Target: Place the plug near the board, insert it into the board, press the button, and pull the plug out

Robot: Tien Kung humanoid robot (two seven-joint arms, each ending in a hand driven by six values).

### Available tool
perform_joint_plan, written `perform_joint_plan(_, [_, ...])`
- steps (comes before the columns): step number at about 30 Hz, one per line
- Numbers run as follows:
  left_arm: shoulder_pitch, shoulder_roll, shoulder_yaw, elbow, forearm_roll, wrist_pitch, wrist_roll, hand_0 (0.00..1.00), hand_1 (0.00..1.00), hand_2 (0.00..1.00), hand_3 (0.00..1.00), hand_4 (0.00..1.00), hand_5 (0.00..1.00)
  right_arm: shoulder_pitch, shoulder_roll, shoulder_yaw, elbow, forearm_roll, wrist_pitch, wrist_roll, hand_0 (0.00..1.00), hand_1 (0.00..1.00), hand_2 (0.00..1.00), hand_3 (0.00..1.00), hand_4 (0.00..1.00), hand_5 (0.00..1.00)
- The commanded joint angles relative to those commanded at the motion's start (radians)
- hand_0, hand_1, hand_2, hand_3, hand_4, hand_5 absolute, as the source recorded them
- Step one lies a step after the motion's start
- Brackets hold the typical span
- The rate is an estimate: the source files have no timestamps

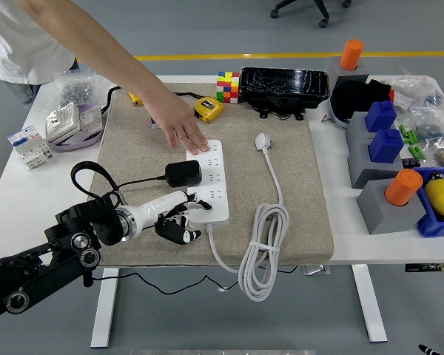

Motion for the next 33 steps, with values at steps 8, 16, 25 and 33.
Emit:
perform_joint_plan(8, [0.007, 0.002, -0.021, -0.006, -0.005, 0.017, -0.073, 0.131, 0.07, 0.204, 0.677, 0.601, 0.002, -0.003, 0.001, 0.006, 0.0, -0.001, -0.001, 0.0, 0.675, 0.683, 0.69, 0.592, 0.928, 0.524])
perform_joint_plan(16, [0.001, -0.013, -0.061, 0.025, -0.05, 0.196, -0.29, 0.222, 0.182, 0.364, 0.596, 0.753, 0.06, -0.005, 0.003, 0.008, 0.0, -0.001, -0.001, 0.0, 0.676, 0.683, 0.69, 0.592, 0.928, 0.524])
perform_joint_plan(25, [-0.059, -0.065, -0.058, 0.14, 0.058, 0.388, -0.371, 0.354, 0.418, 0.502, 0.57, 0.807, 0.116, -0.007, 0.005, 0.006, -0.001, 0.002, -0.001, 0.0, 0.675, 0.683, 0.69, 0.592, 0.928, 0.525])
perform_joint_plan(33, [-0.096, -0.09, -0.032, 0.229, 0.124, 0.356, -0.322, 0.724, 0.788, 0.786, 0.772, 0.939, 0.197, -0.009, 0.005, 0.01, -0.002, 0.002, -0.001, 0.0, 0.673, 0.683, 0.689, 0.592, 0.929, 0.525])
